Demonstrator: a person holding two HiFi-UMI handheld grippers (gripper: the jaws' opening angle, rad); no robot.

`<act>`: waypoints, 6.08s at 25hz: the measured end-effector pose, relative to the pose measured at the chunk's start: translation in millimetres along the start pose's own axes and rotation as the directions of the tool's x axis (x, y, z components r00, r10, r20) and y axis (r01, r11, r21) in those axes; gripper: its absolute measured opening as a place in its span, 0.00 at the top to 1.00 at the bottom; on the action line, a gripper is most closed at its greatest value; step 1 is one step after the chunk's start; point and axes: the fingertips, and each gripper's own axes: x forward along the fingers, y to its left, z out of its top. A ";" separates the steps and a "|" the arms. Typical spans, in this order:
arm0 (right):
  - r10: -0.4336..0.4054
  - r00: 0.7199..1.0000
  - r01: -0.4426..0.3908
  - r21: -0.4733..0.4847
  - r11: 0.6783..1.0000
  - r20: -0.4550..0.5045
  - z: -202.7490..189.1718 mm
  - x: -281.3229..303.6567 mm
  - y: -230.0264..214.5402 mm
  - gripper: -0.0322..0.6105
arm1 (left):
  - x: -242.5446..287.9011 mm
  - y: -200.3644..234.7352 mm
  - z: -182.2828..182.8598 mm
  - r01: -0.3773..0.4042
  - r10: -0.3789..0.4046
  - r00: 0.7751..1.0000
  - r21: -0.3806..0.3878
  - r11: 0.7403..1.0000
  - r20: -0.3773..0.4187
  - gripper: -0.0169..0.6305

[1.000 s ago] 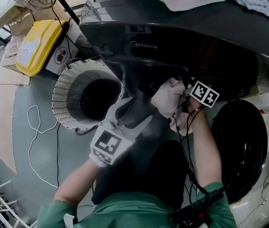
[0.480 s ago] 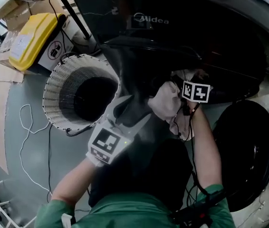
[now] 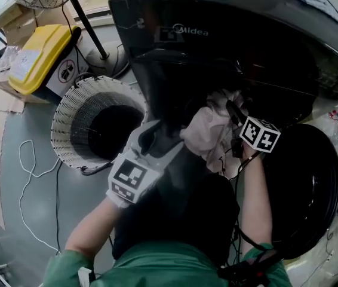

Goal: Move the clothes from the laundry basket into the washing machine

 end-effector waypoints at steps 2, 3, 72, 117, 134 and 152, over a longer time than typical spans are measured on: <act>0.005 0.998 -0.002 -0.051 0.999 0.057 1.7 -25.6 5.8 0.37 | 4.4 -1.8 0.8 0.008 -0.008 1.000 -0.003 1.000 0.008 0.53; 0.008 0.998 -0.003 -0.091 0.996 0.062 -5.5 -36.9 9.0 0.37 | 6.9 -3.7 0.6 0.013 -0.013 1.000 -0.002 1.000 0.010 0.53; -0.052 0.992 0.052 0.000 0.999 -0.112 -153.6 -8.3 -37.8 0.38 | 23.0 -16.2 -12.3 0.088 -0.088 0.996 0.022 0.996 -0.003 0.55; -0.137 0.989 0.117 -0.271 0.955 -0.054 -62.3 31.6 -15.0 0.89 | -25.1 -1.6 -6.0 -0.020 0.020 1.000 0.018 1.000 0.012 0.56; -0.258 0.964 0.264 -0.103 0.959 0.067 -31.5 6.8 -35.5 0.66 | -29.7 14.6 -8.1 -0.060 0.059 0.998 0.020 0.998 0.019 0.57; 0.054 0.932 0.090 -0.376 0.922 0.358 115.0 -164.9 143.7 0.78 | -45.5 -10.6 142.9 -0.094 0.092 0.994 0.022 0.995 0.061 0.61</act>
